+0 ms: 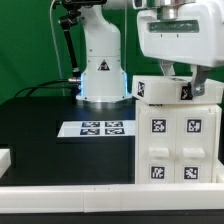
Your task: Assemble cabinet
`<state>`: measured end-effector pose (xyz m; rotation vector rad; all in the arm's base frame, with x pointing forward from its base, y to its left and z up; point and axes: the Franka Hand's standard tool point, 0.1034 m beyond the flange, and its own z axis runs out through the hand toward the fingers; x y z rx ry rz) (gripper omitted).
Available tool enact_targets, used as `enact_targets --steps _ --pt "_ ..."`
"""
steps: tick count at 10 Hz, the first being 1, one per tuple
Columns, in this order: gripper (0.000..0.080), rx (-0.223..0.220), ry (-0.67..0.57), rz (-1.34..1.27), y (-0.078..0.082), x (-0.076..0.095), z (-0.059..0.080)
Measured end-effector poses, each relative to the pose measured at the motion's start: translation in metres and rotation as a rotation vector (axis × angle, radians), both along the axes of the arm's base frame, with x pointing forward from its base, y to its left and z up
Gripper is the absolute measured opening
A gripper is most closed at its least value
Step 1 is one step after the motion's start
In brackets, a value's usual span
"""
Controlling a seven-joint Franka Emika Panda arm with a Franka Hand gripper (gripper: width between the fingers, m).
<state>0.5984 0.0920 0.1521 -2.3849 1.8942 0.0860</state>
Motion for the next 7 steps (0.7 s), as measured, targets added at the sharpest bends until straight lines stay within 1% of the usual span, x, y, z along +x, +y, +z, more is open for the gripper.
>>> enact_targets --steps 7 --pt "0.0564 0.015 0.018 -0.336 0.0026 0.0032 0.0013"
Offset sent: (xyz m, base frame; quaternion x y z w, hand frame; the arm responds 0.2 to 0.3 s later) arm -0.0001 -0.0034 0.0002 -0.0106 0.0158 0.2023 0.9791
